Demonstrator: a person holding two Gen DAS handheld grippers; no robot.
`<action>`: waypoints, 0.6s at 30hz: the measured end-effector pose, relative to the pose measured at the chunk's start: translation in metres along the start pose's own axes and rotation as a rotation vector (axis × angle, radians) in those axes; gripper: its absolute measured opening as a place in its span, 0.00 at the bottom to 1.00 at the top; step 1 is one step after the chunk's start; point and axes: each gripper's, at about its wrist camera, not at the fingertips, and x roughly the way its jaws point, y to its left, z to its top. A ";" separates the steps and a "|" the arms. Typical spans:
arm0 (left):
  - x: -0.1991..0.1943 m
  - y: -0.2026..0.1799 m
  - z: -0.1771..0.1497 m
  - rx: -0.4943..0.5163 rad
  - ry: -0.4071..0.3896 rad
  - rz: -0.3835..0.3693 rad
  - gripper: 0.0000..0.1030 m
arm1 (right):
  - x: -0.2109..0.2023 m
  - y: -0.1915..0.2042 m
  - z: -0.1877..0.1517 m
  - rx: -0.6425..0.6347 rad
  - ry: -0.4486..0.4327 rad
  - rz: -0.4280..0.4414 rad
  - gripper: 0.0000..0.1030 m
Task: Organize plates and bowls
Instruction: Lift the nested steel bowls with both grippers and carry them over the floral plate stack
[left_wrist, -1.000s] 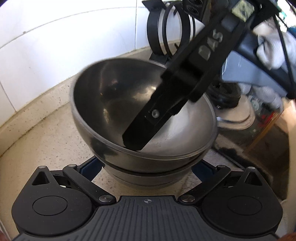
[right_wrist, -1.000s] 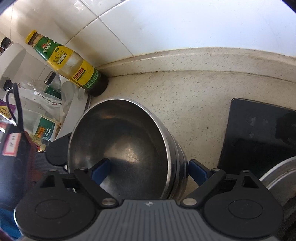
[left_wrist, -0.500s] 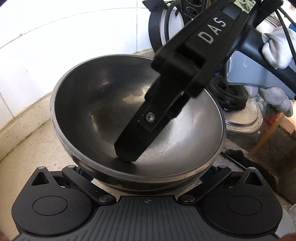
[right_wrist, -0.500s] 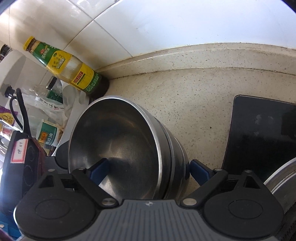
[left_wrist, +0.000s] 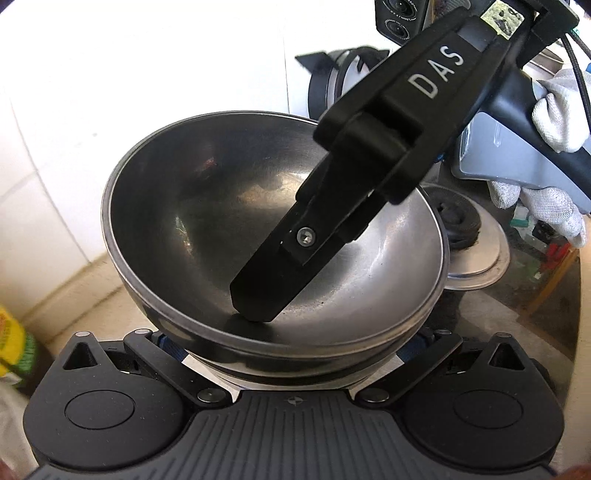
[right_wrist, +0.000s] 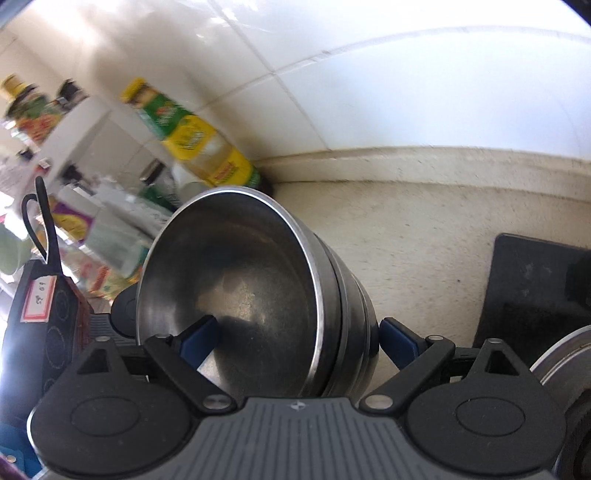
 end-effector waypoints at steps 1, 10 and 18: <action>-0.009 -0.005 0.000 0.004 -0.003 0.013 1.00 | -0.006 0.006 -0.003 -0.011 -0.005 0.003 0.93; -0.069 -0.064 -0.025 -0.041 0.006 0.072 1.00 | -0.037 0.052 -0.051 -0.064 -0.003 0.043 0.93; -0.084 -0.103 -0.074 -0.058 0.075 0.039 1.00 | -0.022 0.068 -0.107 -0.036 0.053 0.053 0.93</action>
